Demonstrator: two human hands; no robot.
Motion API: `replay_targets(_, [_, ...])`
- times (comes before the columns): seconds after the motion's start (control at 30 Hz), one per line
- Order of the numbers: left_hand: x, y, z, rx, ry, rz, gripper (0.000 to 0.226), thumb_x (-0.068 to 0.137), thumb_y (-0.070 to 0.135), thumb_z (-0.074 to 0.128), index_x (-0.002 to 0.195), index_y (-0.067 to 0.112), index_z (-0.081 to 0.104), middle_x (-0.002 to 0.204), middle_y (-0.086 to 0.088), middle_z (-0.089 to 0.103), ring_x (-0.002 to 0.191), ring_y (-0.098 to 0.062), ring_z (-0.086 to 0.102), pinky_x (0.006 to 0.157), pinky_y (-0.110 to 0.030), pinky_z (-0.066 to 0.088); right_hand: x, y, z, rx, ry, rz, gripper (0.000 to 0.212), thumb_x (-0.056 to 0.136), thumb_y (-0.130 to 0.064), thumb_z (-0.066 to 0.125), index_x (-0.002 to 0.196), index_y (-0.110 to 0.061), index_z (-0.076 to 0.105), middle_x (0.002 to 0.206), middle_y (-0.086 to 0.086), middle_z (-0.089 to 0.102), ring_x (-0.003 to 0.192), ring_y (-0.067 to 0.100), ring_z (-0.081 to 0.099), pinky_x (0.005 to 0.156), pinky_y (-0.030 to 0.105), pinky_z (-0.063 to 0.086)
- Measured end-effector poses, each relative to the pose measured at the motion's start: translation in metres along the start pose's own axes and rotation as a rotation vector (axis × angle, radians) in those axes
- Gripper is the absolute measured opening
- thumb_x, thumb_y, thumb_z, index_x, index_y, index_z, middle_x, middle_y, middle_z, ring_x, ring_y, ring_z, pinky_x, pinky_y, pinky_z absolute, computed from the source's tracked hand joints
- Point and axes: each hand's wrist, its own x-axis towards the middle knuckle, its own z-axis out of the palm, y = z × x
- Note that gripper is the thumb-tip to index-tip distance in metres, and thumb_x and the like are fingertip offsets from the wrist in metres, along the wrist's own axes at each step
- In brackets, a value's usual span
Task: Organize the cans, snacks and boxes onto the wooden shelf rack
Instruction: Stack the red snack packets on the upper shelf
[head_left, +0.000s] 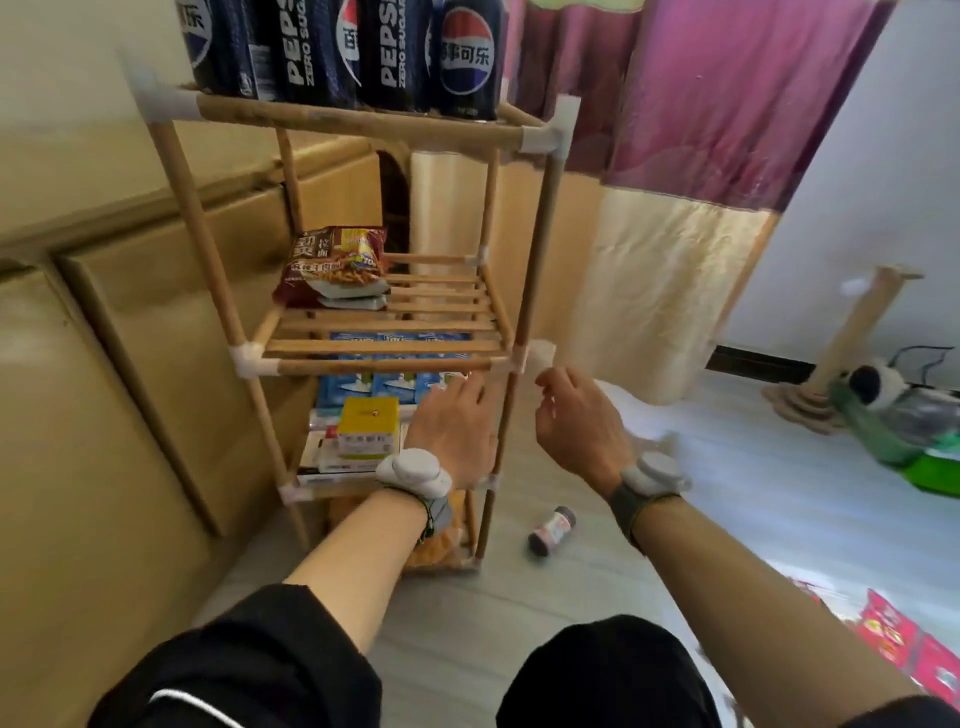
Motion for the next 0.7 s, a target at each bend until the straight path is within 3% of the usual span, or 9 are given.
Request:
replay_targets(0.1, [-0.010, 0.027, 0.025, -0.056, -0.178, 0.016, 0.031, 0.086, 0.023, 0.052, 0.117, 0.019, 0.052, 0.112, -0.003, 0.056, 0.103, -0.023, 0.054, 0.081, -0.035, 0.046, -0.026, 0.043, 0.011, -0.062, -0.068, 0.131, 0.036, 0.094, -0.017, 0.050, 0.130, -0.016, 0.055, 0.126, 0.004, 0.061, 0.111, 0.023, 0.057, 0.088, 0.041, 0.053])
replay_targets(0.3, [-0.013, 0.070, 0.103, -0.140, -0.554, -0.054, 0.038, 0.090, 0.024, 0.054, 0.128, 0.019, 0.050, 0.126, -0.005, 0.052, 0.116, -0.025, 0.052, 0.091, -0.037, 0.046, -0.056, 0.113, 0.054, -0.119, -0.339, 0.333, 0.043, 0.096, -0.024, 0.052, 0.139, -0.018, 0.048, 0.138, 0.005, 0.054, 0.122, 0.026, 0.052, 0.090, 0.035, 0.046])
replay_targets(0.53, [-0.029, 0.092, 0.213, -0.172, -0.871, -0.141, 0.038, 0.091, 0.023, 0.052, 0.128, 0.018, 0.046, 0.128, -0.008, 0.050, 0.118, -0.030, 0.051, 0.086, -0.035, 0.041, -0.060, 0.170, 0.143, -0.131, -0.678, 0.425, 0.053, 0.095, -0.029, 0.055, 0.146, -0.023, 0.040, 0.140, 0.012, 0.049, 0.123, 0.033, 0.053, 0.097, 0.040, 0.048])
replay_targets(0.7, [-0.048, 0.092, 0.310, -0.202, -1.123, -0.192, 0.045, 0.090, 0.028, 0.053, 0.132, 0.016, 0.041, 0.131, -0.012, 0.045, 0.121, -0.036, 0.052, 0.089, -0.042, 0.043, -0.046, 0.215, 0.225, -0.069, -0.890, 0.493, 0.053, 0.105, -0.038, 0.038, 0.156, -0.027, 0.026, 0.151, 0.020, 0.040, 0.130, 0.040, 0.049, 0.105, 0.043, 0.040])
